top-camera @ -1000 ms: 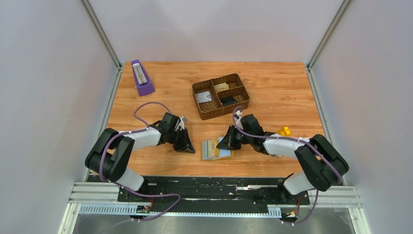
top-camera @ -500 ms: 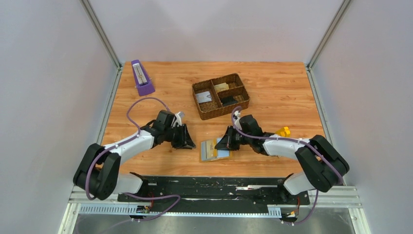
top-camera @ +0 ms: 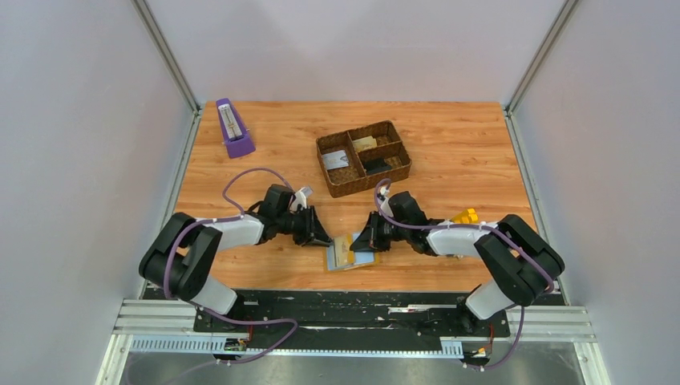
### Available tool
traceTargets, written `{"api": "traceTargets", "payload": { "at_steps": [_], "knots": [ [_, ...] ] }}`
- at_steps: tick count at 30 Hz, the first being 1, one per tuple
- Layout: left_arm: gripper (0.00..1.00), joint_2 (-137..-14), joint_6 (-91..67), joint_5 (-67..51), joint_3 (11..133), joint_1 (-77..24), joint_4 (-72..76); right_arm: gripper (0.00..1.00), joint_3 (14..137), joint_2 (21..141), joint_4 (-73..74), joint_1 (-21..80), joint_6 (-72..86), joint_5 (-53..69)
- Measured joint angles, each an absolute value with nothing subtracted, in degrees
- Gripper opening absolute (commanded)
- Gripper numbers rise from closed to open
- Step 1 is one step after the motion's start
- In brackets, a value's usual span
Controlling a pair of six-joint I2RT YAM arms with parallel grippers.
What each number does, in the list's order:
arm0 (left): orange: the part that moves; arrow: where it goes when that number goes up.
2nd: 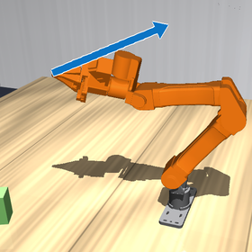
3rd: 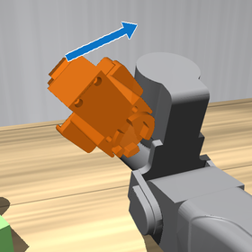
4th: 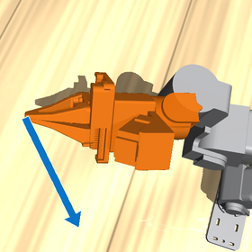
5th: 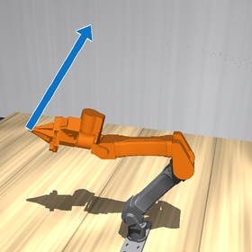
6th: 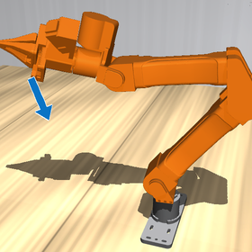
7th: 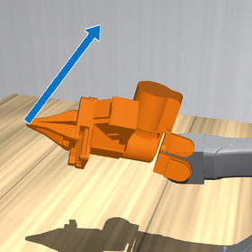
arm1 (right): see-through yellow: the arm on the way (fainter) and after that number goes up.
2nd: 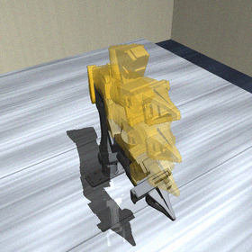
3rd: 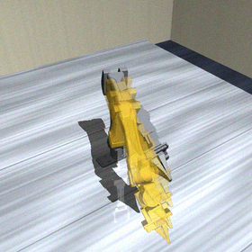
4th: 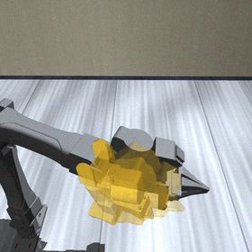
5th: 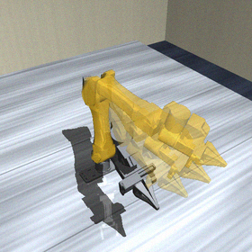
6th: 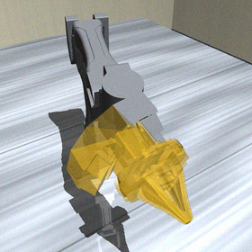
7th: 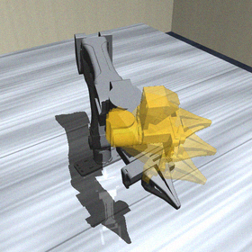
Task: Take the credit cards out of the card holder
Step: Remove the credit card from the card holder.
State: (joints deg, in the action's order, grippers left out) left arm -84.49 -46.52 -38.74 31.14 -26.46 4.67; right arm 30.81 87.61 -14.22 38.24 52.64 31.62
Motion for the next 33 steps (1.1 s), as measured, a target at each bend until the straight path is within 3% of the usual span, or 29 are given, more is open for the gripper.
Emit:
{"api": "traceTargets", "payload": {
  "at_steps": [10,20,30,33],
  "knots": [
    [0.21,-91.88,-47.11,-40.95,30.85,-27.05,8.86,0.00,30.81,88.42,-14.39,38.04,52.93,31.62],
    [0.20,-93.38,-44.80,-39.46,32.71,-27.03,5.39,0.00,28.77,84.62,-12.51,33.12,51.86,32.29],
    [0.21,-93.34,-44.18,-39.48,33.15,-27.05,4.40,0.00,28.21,78.30,-9.13,30.17,50.00,33.04],
    [0.28,-92.51,-43.31,-38.50,33.69,-27.31,2.61,0.00,28.21,74.13,-7.25,29.85,49.82,32.64]
  ]
}}
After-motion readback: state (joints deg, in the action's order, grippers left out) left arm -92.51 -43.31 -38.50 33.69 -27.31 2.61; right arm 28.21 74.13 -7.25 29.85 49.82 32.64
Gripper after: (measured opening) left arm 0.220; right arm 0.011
